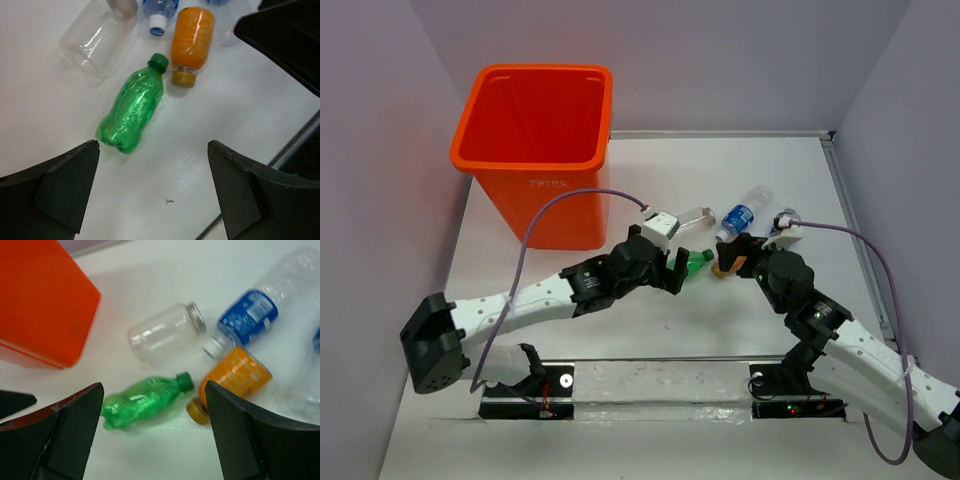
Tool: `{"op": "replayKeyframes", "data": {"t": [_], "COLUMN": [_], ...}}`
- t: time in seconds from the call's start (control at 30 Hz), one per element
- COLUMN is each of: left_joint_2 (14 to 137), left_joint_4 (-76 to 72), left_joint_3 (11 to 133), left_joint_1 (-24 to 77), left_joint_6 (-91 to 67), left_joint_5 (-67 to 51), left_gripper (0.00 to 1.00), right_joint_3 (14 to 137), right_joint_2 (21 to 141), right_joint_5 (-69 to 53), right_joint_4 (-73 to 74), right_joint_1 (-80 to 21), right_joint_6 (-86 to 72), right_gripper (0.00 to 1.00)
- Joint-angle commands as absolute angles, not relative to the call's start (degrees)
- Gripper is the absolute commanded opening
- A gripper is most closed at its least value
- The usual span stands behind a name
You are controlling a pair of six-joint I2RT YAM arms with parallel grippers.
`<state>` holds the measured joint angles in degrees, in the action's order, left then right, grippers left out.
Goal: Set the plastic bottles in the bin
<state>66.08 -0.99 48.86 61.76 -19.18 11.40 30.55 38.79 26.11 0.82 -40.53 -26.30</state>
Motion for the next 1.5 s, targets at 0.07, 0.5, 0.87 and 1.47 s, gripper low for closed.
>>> {"op": "replayKeyframes", "data": {"t": [0.07, 0.5, 0.87, 1.47], "left_joint_2": [80.66, 101.95, 106.18, 67.70], "left_joint_4": [-8.61, -6.77, -4.13, -6.68], "left_joint_3": [55.45, 65.92, 65.57, 53.78], "left_joint_1": [61.70, 58.01, 57.57, 60.38], "left_joint_6": [-11.43, -6.33, -6.76, -11.43], "left_joint_5": [16.36, 13.80, 12.13, 13.97], "left_gripper": [0.99, 0.99, 0.76, 0.48], "right_joint_3": [25.24, 19.16, 20.74, 22.33], "right_joint_2": [30.60, 32.52, 44.80, 63.98], "right_joint_5": [30.67, 29.09, 26.46, 14.41], "right_joint_4": [7.20, 8.09, 1.07, -16.26], "right_joint_1": [-40.25, -39.73, -34.73, -25.31], "right_joint_6": [-35.41, -39.99, -41.13, -44.82], "right_gripper": [0.86, 0.94, 0.98, 1.00]}}
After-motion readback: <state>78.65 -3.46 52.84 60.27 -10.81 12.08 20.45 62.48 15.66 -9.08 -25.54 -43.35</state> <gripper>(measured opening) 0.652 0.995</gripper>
